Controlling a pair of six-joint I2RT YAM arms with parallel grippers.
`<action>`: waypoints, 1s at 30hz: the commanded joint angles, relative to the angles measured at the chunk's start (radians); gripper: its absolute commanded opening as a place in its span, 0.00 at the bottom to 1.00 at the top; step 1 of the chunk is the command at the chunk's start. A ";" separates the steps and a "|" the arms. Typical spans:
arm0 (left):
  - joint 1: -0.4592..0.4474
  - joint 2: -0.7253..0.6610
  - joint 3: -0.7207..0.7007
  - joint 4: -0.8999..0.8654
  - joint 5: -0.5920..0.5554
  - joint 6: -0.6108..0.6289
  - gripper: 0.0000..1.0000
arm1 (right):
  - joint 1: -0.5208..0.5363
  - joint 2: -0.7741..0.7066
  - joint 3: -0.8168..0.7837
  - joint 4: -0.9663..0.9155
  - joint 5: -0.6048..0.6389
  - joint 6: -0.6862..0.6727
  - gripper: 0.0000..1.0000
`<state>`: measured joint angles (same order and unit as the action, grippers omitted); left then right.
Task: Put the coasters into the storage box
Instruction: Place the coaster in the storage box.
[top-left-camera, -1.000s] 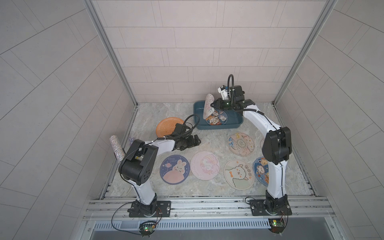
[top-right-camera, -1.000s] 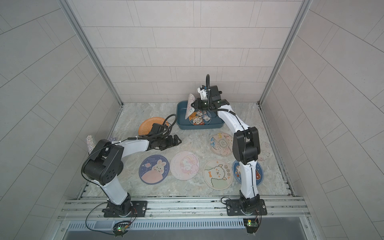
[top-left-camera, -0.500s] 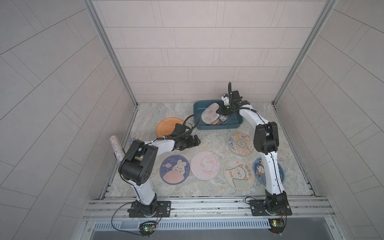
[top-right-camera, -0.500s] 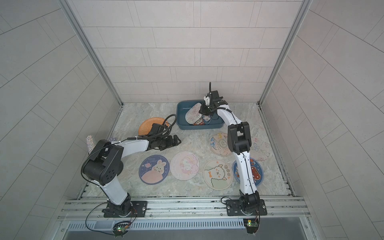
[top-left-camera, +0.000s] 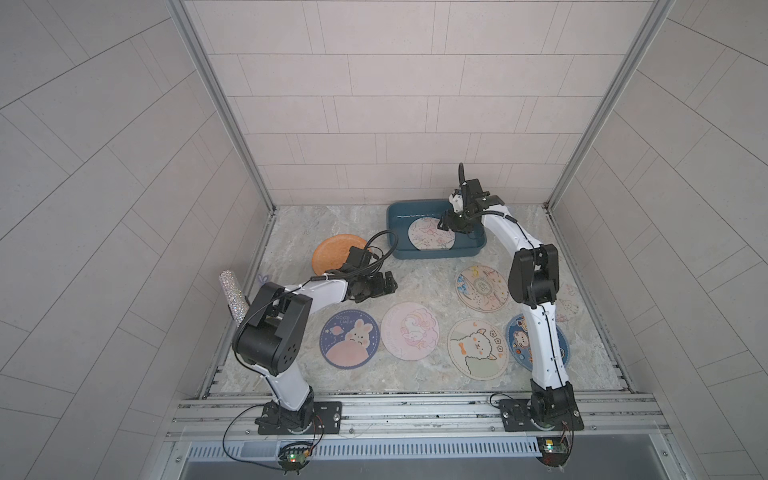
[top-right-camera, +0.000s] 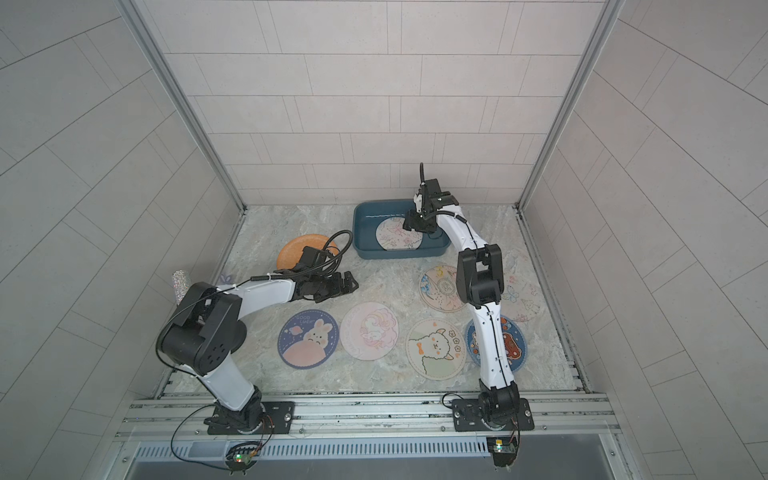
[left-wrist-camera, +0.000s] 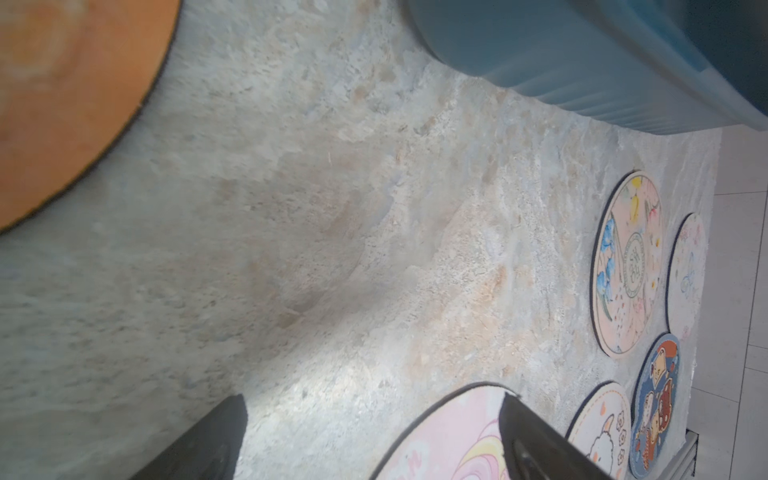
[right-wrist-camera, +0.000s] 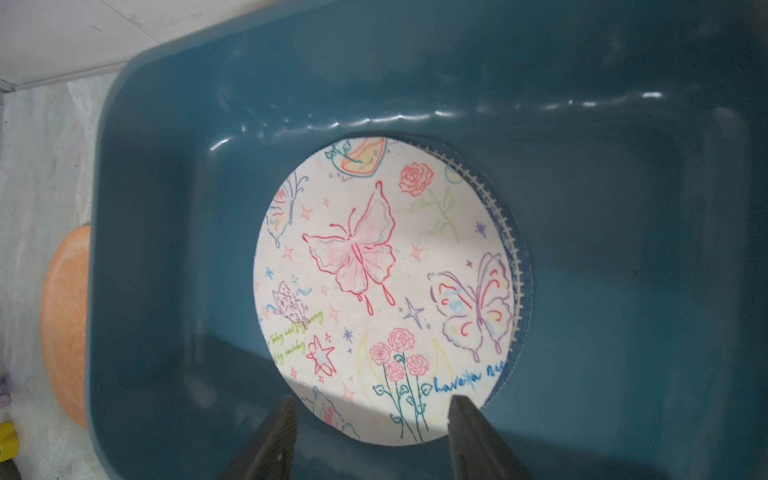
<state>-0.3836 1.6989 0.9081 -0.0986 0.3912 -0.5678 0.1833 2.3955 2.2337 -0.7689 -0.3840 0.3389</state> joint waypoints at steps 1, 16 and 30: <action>0.004 -0.044 -0.019 -0.053 -0.031 0.013 1.00 | 0.004 -0.077 -0.006 -0.077 0.058 -0.046 0.66; -0.110 -0.149 -0.083 -0.159 -0.072 -0.023 0.93 | 0.068 -0.576 -0.677 0.080 -0.028 -0.028 0.79; -0.159 -0.114 -0.123 -0.179 -0.070 0.000 0.86 | 0.224 -0.969 -1.303 0.228 -0.034 0.083 0.84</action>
<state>-0.5373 1.5631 0.7837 -0.2451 0.3283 -0.5831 0.3763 1.4689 0.9771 -0.5884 -0.4324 0.3847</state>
